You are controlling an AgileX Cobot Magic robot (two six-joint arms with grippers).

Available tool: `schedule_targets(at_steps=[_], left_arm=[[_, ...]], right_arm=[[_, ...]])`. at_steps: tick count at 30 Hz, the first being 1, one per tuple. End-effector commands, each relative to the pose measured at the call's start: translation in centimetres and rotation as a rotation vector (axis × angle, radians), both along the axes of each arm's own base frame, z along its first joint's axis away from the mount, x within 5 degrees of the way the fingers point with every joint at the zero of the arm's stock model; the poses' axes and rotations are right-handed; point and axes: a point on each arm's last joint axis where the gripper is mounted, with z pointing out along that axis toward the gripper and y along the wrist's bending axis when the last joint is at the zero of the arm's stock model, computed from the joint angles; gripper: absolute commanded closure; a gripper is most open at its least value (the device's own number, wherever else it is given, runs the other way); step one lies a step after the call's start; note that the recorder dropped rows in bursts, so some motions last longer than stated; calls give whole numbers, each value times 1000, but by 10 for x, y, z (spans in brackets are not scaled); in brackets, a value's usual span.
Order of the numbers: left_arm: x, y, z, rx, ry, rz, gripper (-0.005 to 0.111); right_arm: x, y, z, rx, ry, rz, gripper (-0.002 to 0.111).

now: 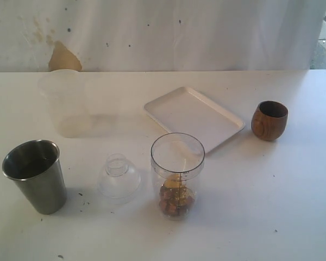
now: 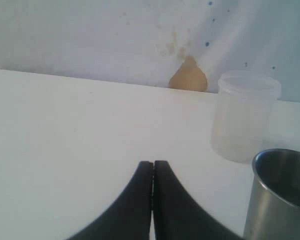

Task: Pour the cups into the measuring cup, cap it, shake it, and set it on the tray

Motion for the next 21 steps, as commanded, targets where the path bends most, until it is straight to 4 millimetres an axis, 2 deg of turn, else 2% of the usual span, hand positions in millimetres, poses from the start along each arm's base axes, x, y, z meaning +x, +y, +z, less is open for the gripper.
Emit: schedule_targets(at_steps=[1, 3, 6, 9, 11, 14, 16, 21], left_arm=[[0, 0, -2, -1, 3, -6, 106], [0, 0, -2, -1, 3, -6, 106], [0, 0, -2, -1, 3, -6, 106], [0, 0, -2, -1, 3, -6, 106], [0, 0, -2, -1, 3, -6, 106], [0, 0, -2, -1, 3, -6, 106], [0, 0, -2, -1, 3, -6, 106], [0, 0, -2, -1, 3, -6, 106]], right_arm=[[-9, -2, 0, 29, -26, 6, 108], [-11, -8, 1, 73, -40, -43, 108], [-7, -13, -5, 248, -23, -32, 108], [-4, -17, -12, 301, -84, -40, 108], [-6, -18, -14, 351, -176, -5, 108], [-14, -20, -17, 403, -402, 41, 108], [-16, -24, -24, 425, -481, 22, 108], [-6, -33, -54, 395, -406, -141, 108]])
